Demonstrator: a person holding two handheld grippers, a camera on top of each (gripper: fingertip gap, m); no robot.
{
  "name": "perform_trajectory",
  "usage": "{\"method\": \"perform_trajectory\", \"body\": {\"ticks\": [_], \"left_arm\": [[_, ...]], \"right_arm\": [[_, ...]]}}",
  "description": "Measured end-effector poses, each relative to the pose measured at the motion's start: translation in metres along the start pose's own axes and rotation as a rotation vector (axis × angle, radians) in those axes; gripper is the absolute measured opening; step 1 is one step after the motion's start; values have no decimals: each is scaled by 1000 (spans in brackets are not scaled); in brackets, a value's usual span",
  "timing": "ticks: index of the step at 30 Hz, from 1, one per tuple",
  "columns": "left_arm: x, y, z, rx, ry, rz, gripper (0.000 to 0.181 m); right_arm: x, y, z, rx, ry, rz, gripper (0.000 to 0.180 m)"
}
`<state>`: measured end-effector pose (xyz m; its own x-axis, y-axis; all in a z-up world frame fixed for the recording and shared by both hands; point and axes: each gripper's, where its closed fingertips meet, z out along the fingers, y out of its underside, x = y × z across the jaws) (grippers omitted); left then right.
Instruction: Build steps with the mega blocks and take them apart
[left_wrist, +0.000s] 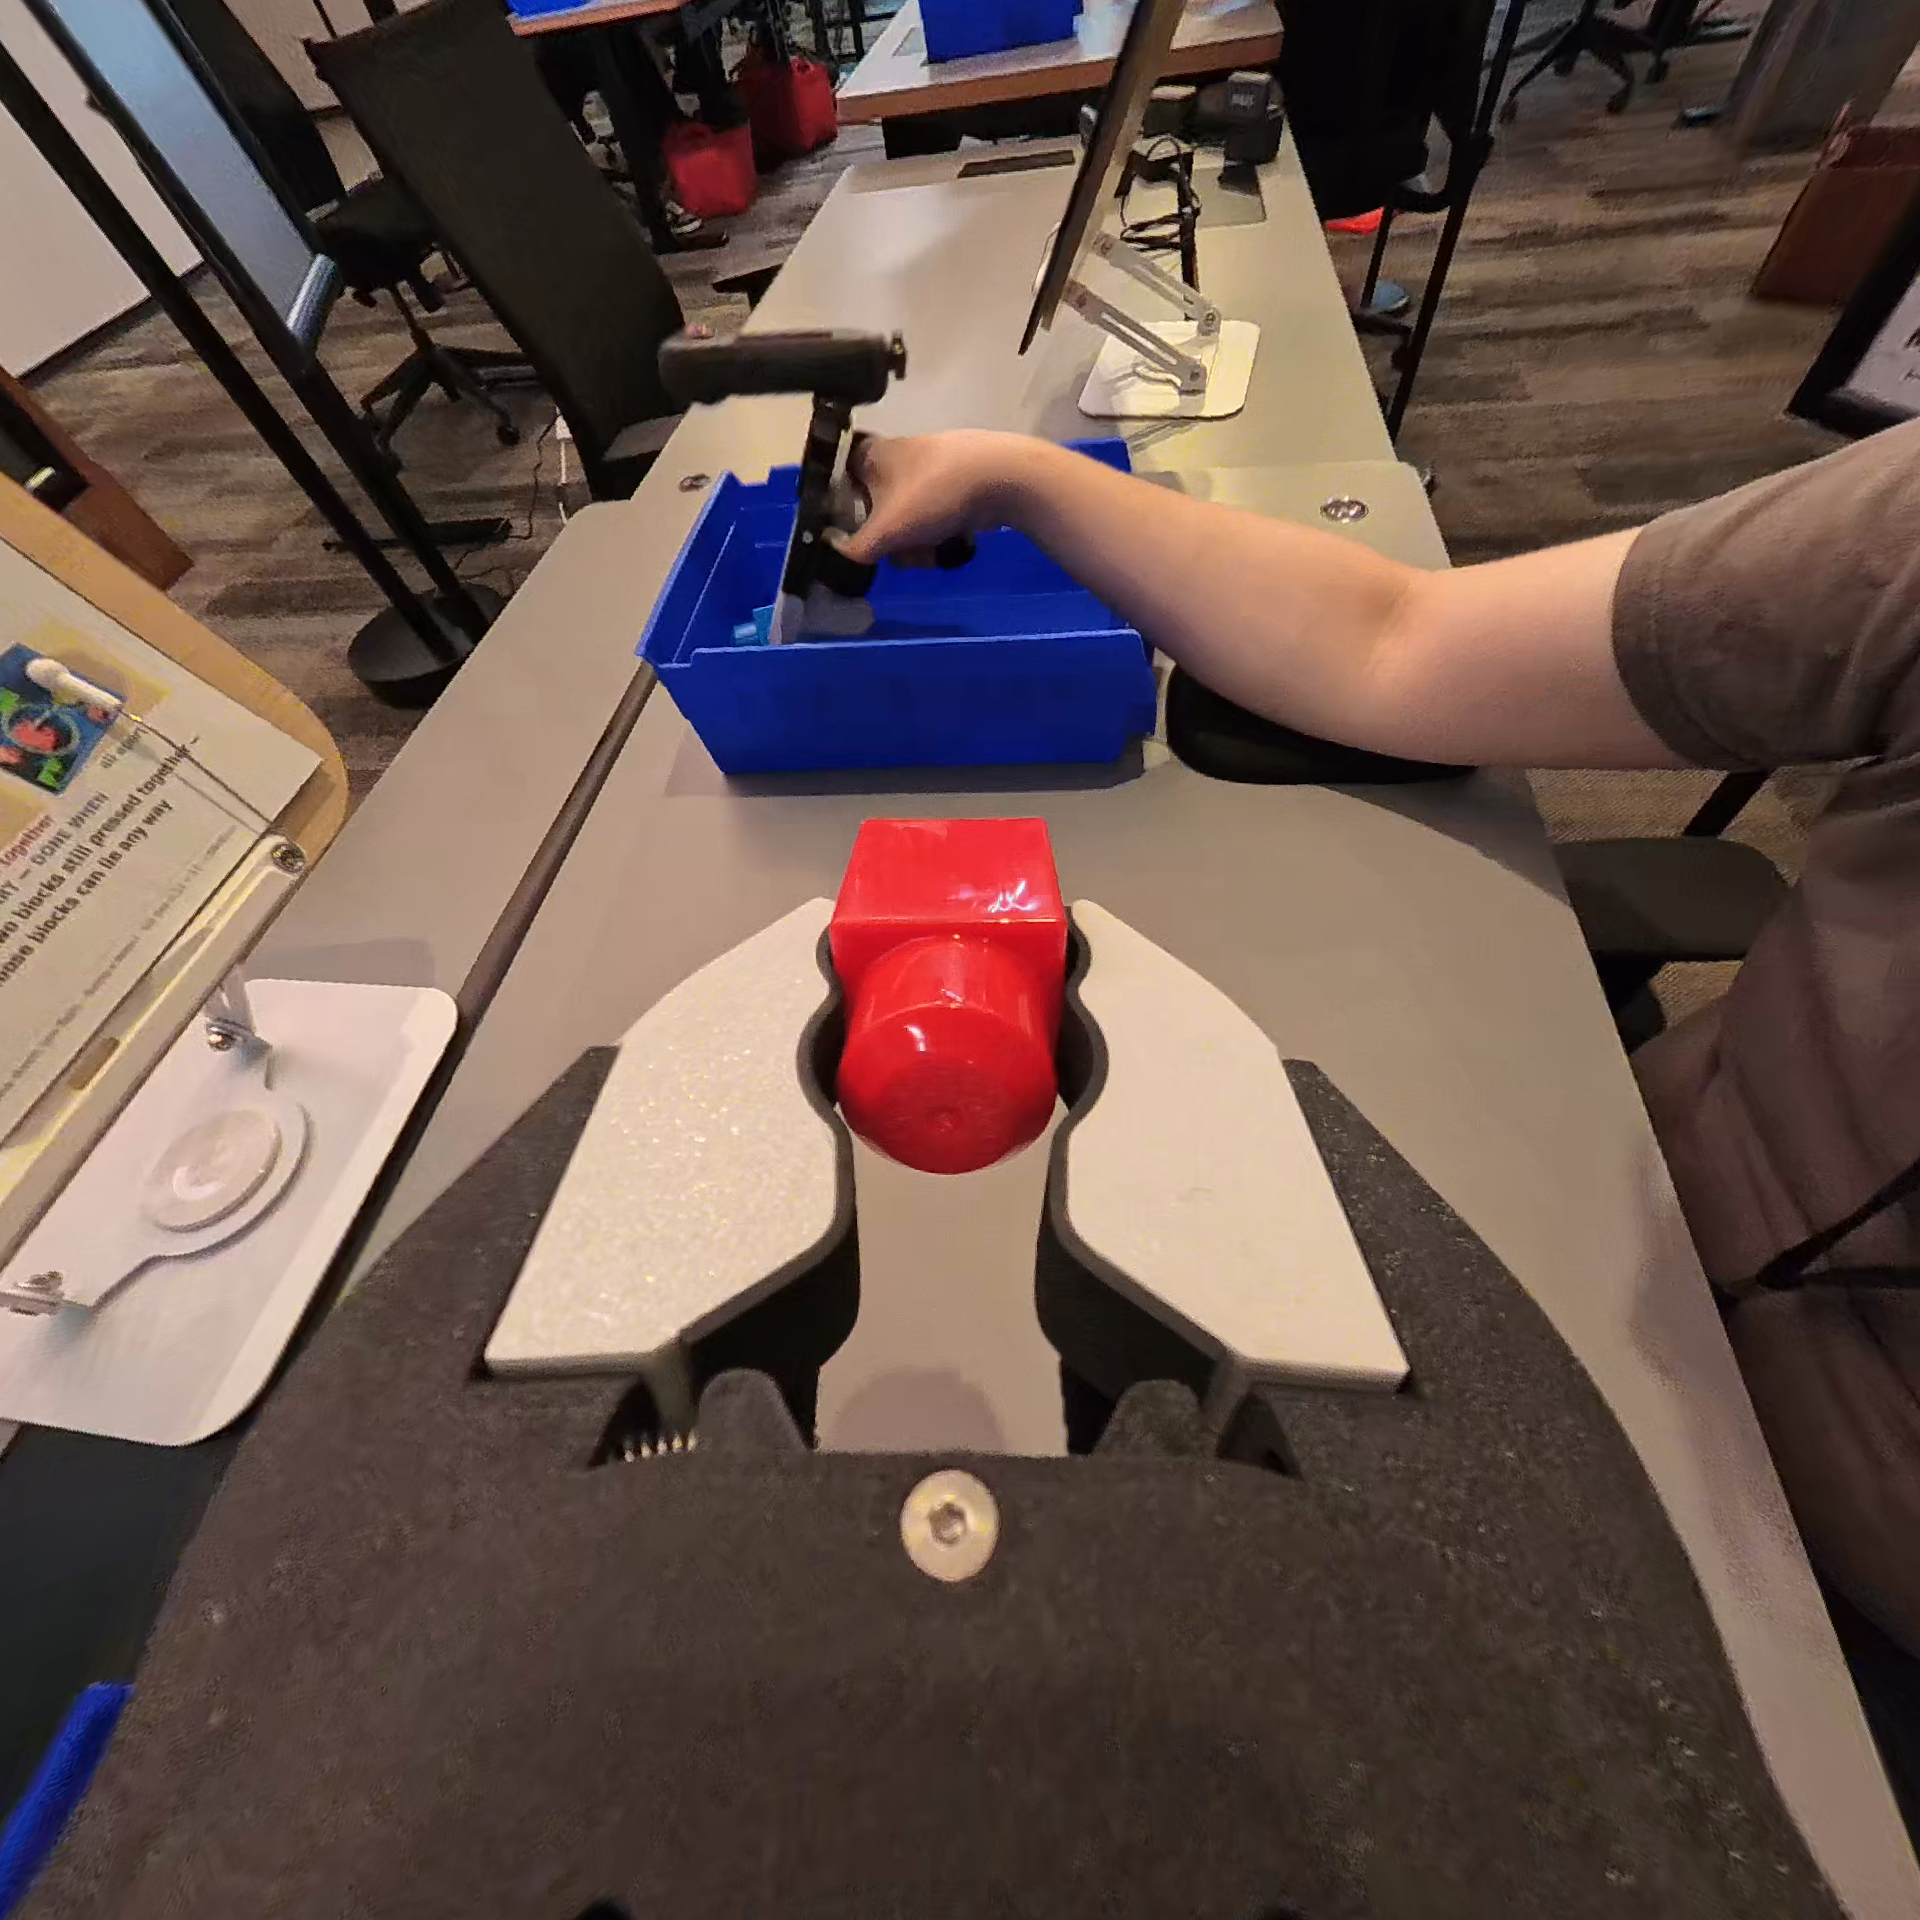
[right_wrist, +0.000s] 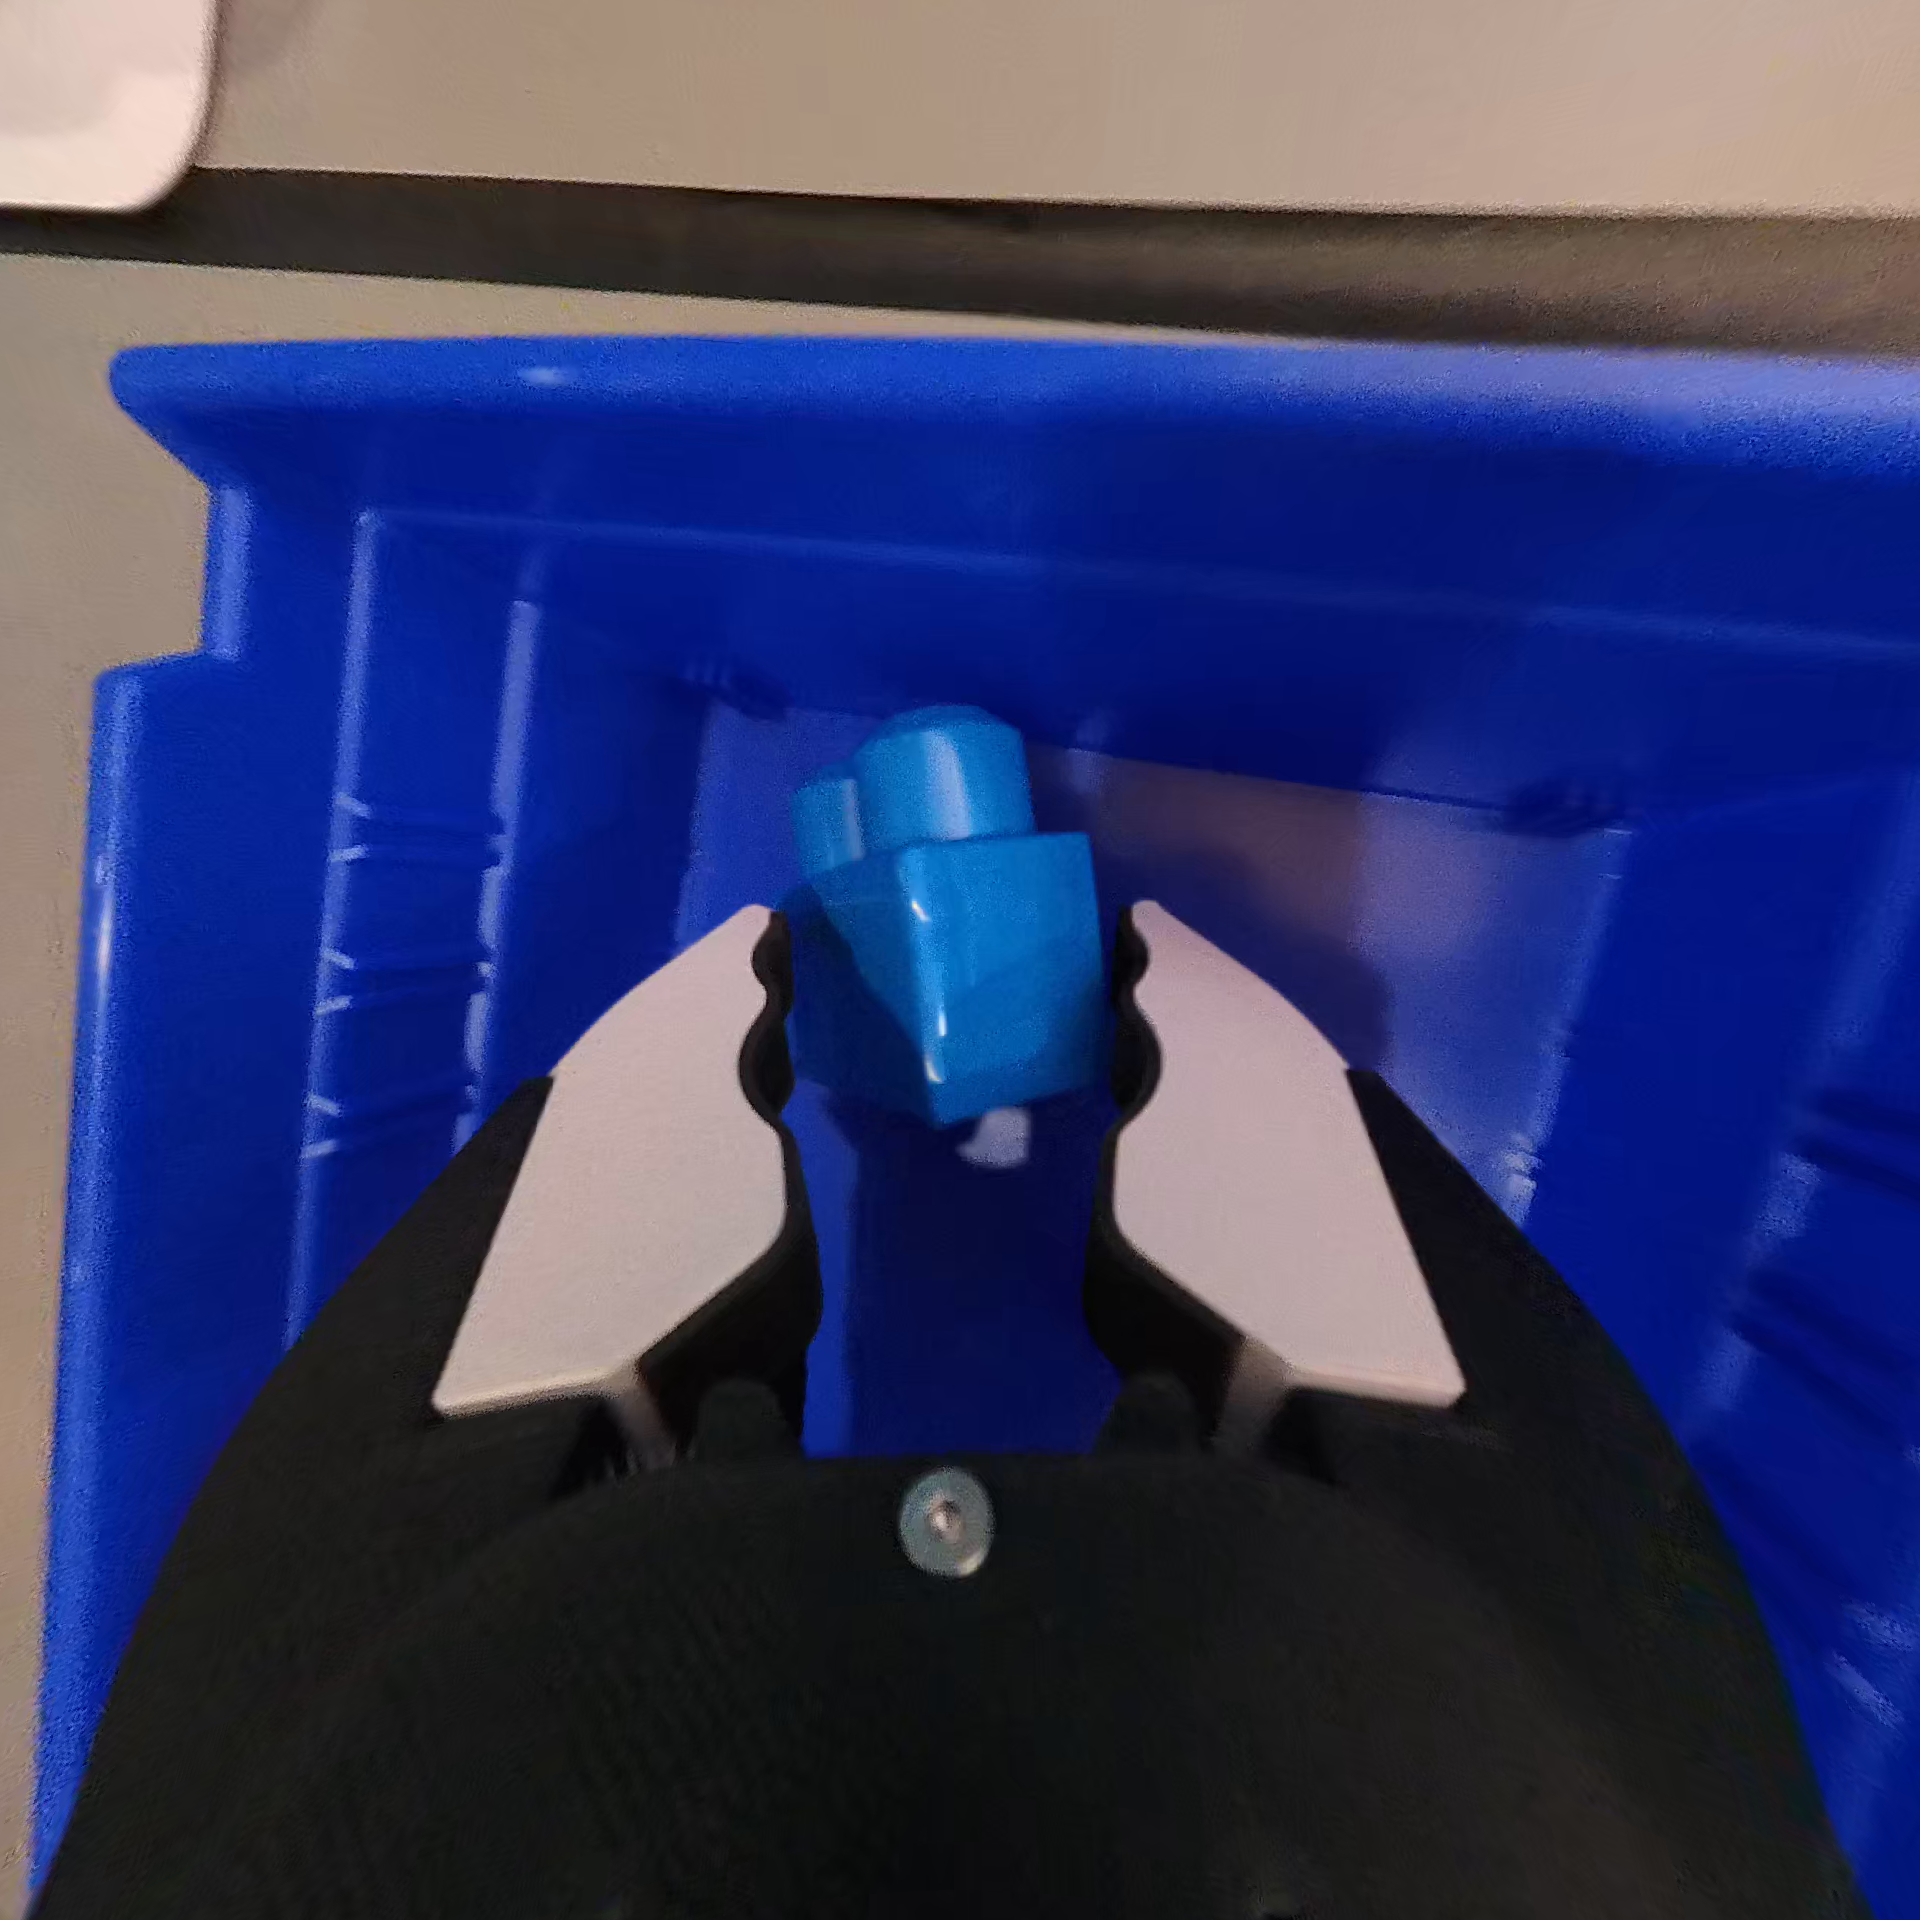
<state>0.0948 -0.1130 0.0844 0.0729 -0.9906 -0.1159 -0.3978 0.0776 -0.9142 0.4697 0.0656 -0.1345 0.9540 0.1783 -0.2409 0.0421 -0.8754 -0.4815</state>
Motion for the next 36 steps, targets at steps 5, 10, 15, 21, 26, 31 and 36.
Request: {"method": "perform_trajectory", "body": {"ticks": [5, 10, 15, 21, 26, 31, 36], "left_arm": [[-14, 11, 9, 11, -8, -103, 36], [-16, 29, 29, -75, -7, -110, 36], [-4, 38, 44, -126, 66, -141, 37], [17, 34, 46, -96, 245, -284, 37], [10, 6, 41, 89, 295, -463, 36], [17, -3, 46, 138, 354, -490, 36], [1, -2, 41, 128, 206, -435, 84]], "right_arm": [[-33, -49, -80, 277, 215, -228, 61], [-239, -62, -150, 653, -279, -672, 59], [-375, 18, -161, 640, -691, -1116, 54], [-407, 63, -156, 857, -533, -1586, 53], [-423, 53, -148, 1066, -325, -1632, 62], [-425, 41, -149, 1193, -195, -1594, 47], [-411, 31, -165, 1170, -182, -1570, 36]]}}
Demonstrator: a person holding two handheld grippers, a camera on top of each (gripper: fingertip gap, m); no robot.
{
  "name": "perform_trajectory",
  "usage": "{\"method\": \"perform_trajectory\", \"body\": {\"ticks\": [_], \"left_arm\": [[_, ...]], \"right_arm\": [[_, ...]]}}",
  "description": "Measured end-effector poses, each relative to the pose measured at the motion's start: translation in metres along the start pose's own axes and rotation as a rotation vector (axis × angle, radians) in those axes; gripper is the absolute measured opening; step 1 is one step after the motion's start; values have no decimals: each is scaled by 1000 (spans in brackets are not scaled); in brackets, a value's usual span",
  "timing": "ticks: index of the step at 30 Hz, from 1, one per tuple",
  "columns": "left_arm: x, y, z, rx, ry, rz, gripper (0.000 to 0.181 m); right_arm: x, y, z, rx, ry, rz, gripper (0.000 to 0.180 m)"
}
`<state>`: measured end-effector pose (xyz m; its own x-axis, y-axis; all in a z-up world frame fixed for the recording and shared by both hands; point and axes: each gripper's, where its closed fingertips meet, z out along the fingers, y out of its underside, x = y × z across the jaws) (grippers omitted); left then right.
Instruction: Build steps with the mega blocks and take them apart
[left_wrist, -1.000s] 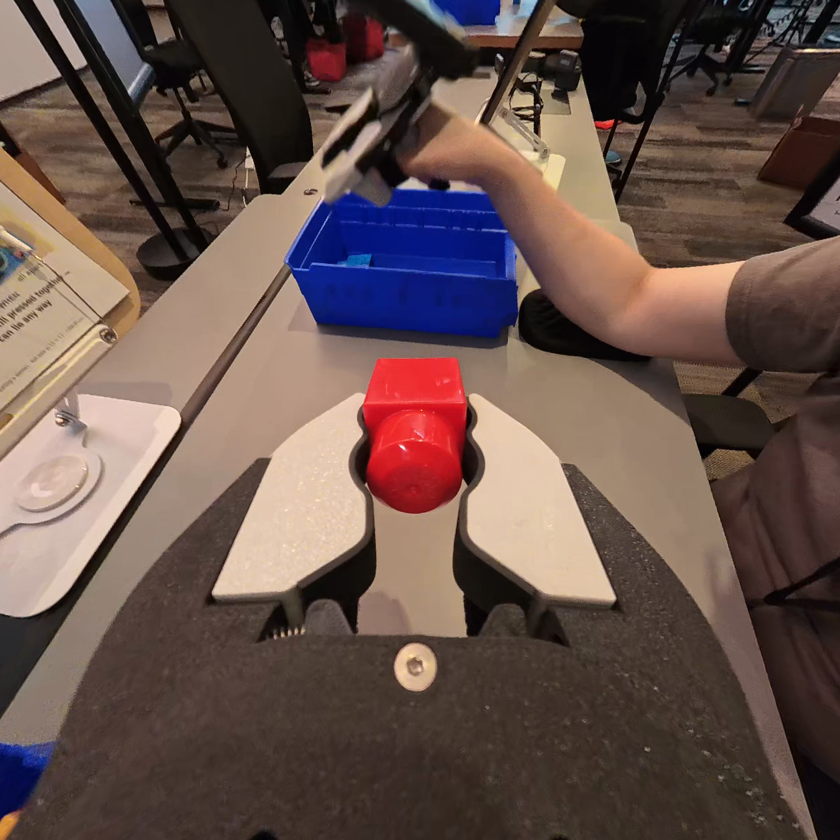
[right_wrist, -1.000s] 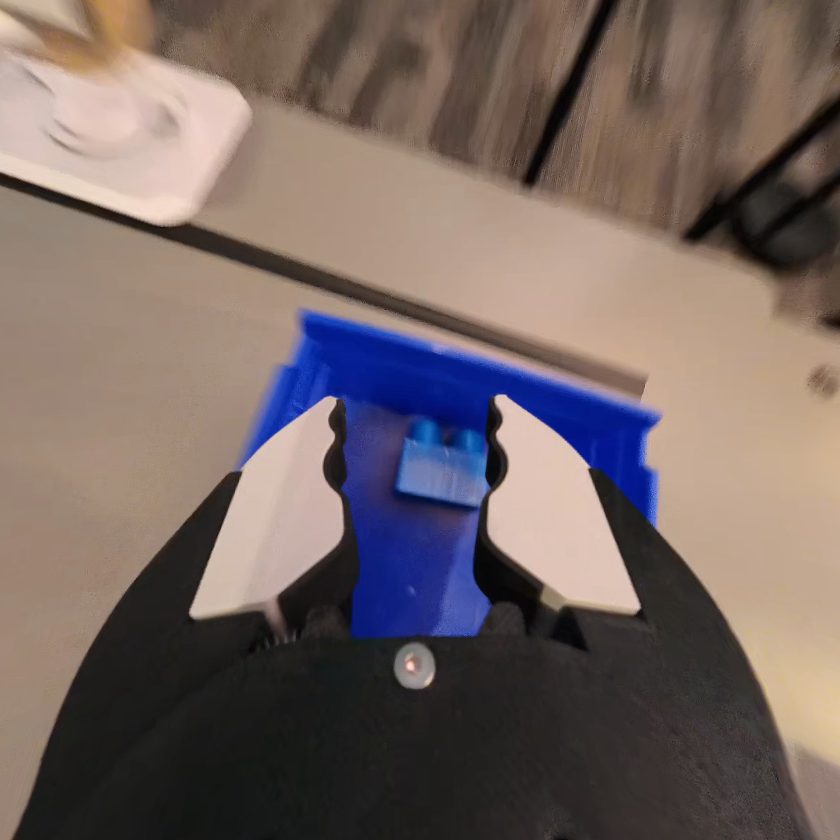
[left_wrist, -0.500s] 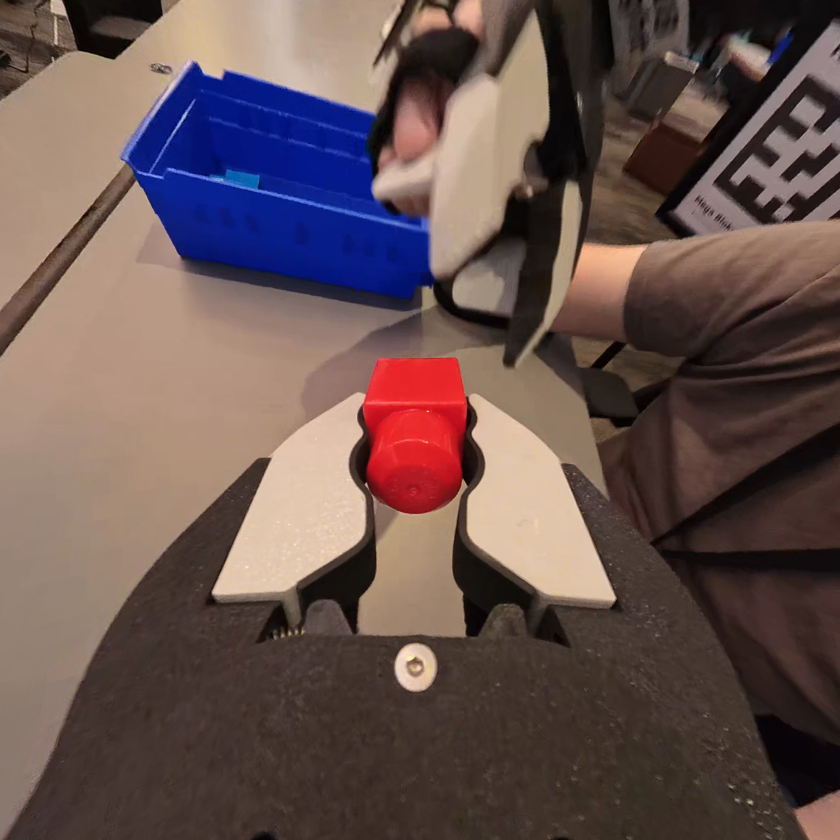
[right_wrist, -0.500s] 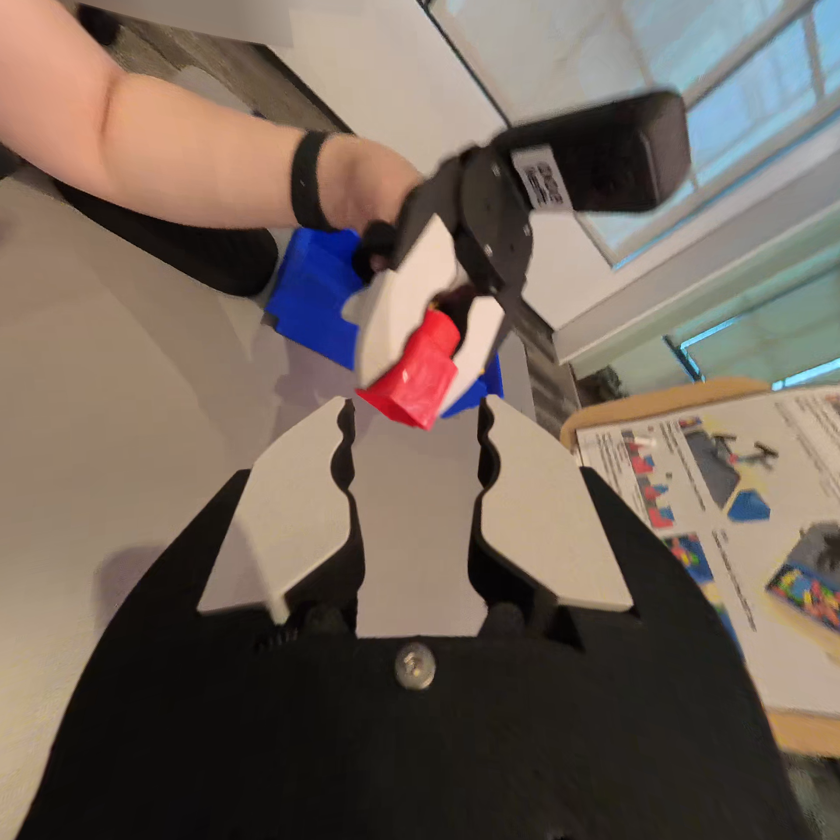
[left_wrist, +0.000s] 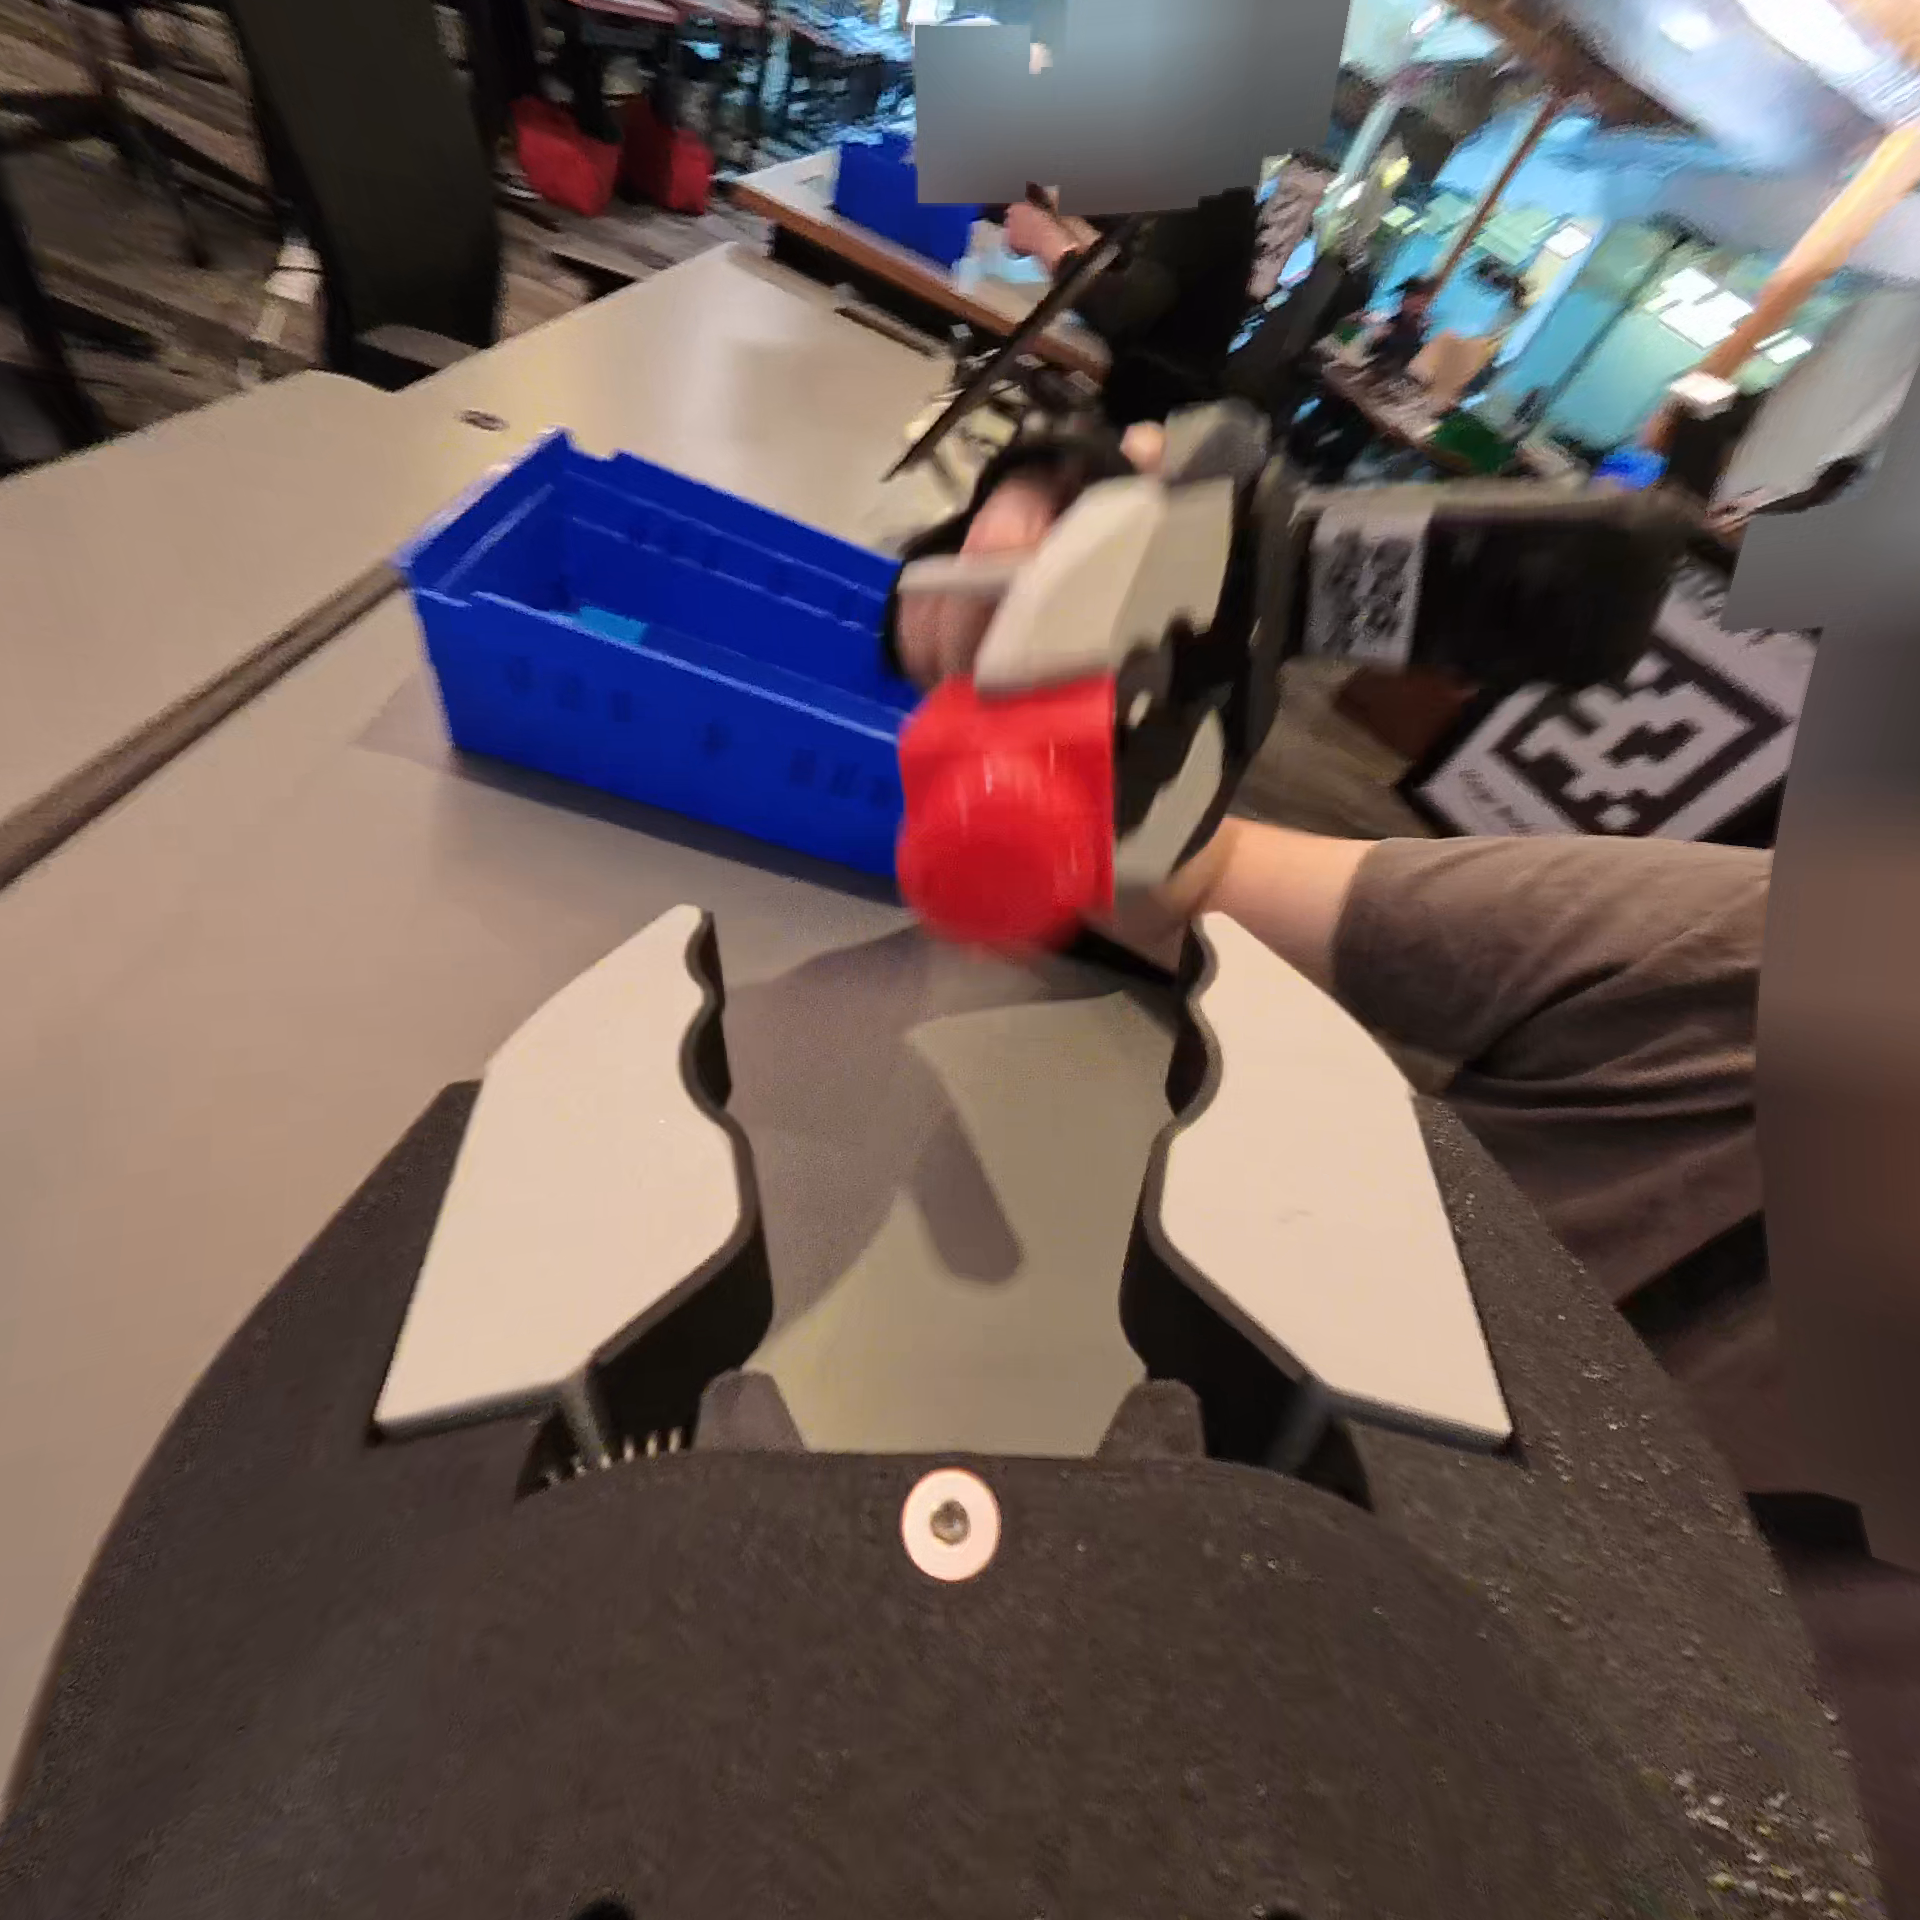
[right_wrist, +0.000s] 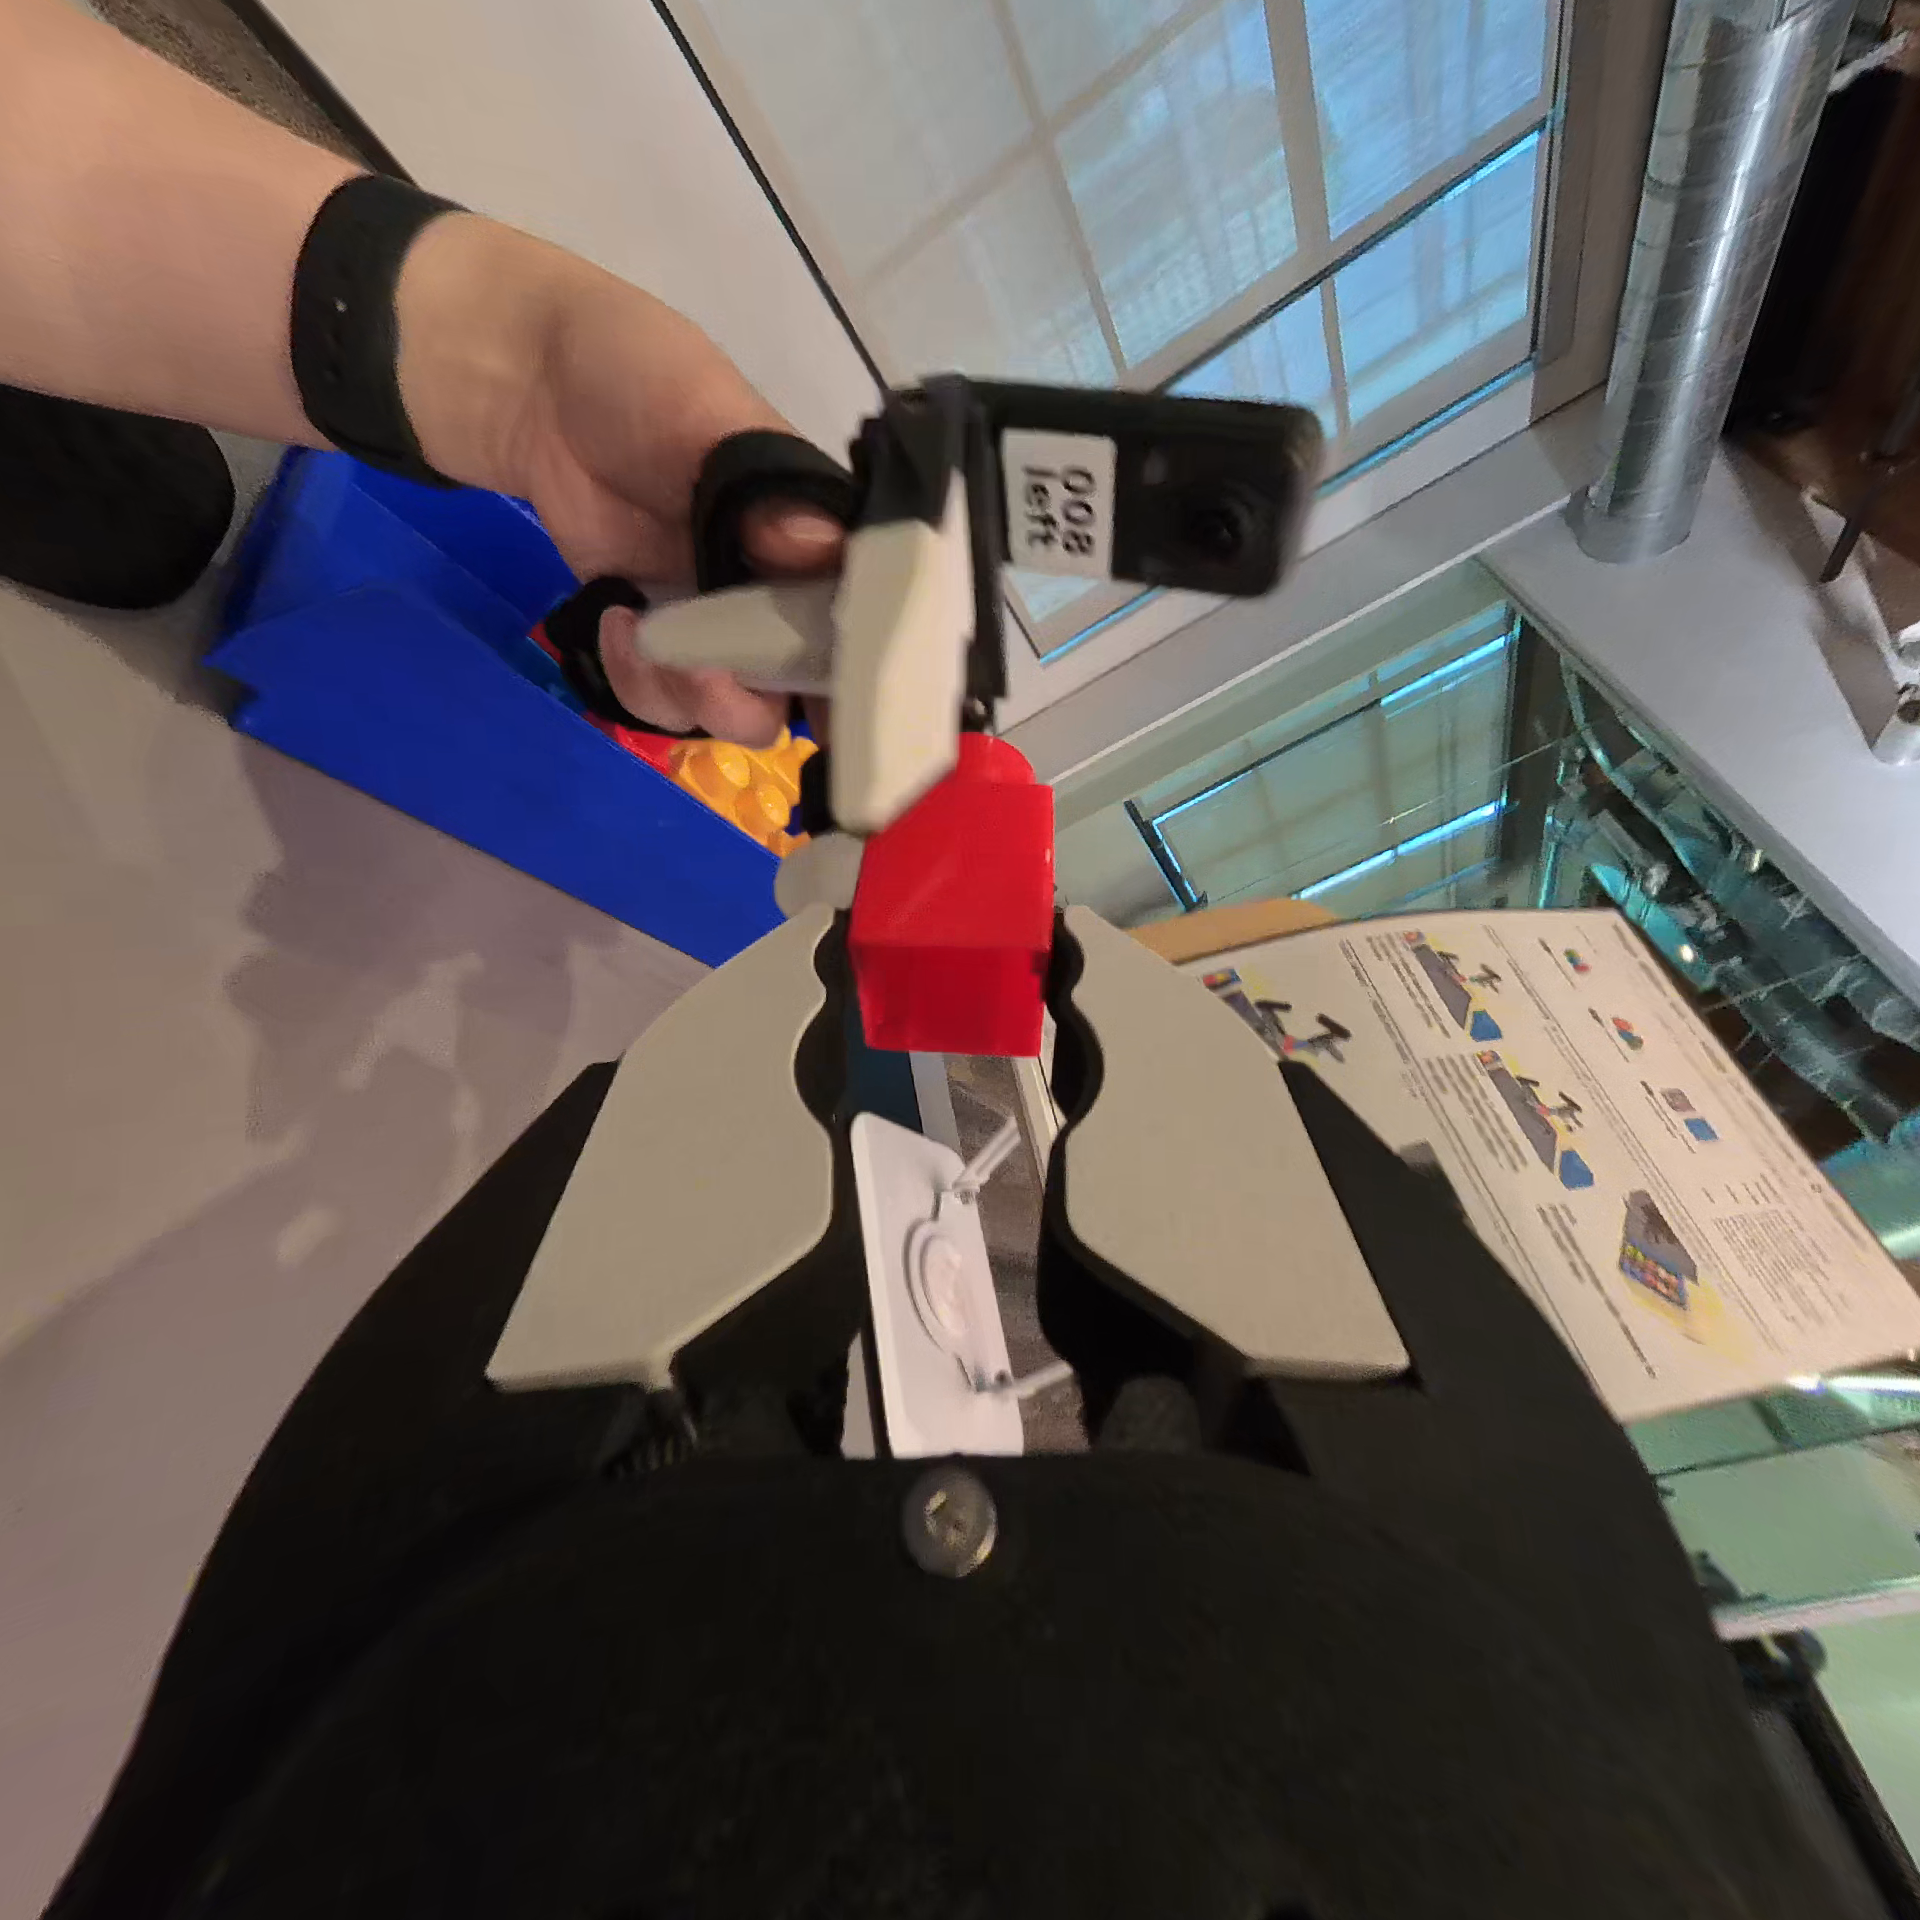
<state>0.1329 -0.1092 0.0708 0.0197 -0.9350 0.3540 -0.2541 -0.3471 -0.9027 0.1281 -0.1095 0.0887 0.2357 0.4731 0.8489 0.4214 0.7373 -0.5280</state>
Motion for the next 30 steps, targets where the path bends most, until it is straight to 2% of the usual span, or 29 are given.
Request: {"method": "perform_trajectory", "body": {"ticks": [3, 6, 9, 12, 16, 19, 22, 25, 28, 30], "left_arm": [[-15, -7, -29, -12, -198, 137, 80], [-29, -15, -74, -27, -439, 252, 70], [-47, -11, -125, -85, -700, 325, 72], [-65, 9, -179, -177, -918, 289, 67], [-82, 84, -233, -448, -1022, -23, 69], [-91, 138, -263, -637, -1062, -249, 68], [-109, 158, -278, -712, -1085, -233, 67], [-117, 165, -279, -724, -1030, -120, 59], [-112, 176, -281, -741, -973, -99, 59], [-110, 185, -284, -760, -967, -162, 73]], "right_arm": [[59, 47, -41, -232, 89, 110, 36], [85, 152, -117, -622, 95, 561, 36], [44, 262, -200, -1035, 34, 891, 36], [-14, 318, -250, -1252, -108, 1137, 37], [-48, 340, -266, -1325, -190, 1284, 38], [-47, 358, -278, -1435, -117, 1233, 44], [-29, 358, -272, -1399, -36, 1196, 51], [-6, 348, -262, -1314, 49, 1159, 52], [3, 338, -253, -1257, 57, 1139, 52], [4, 336, -250, -1253, 53, 1126, 52]]}}
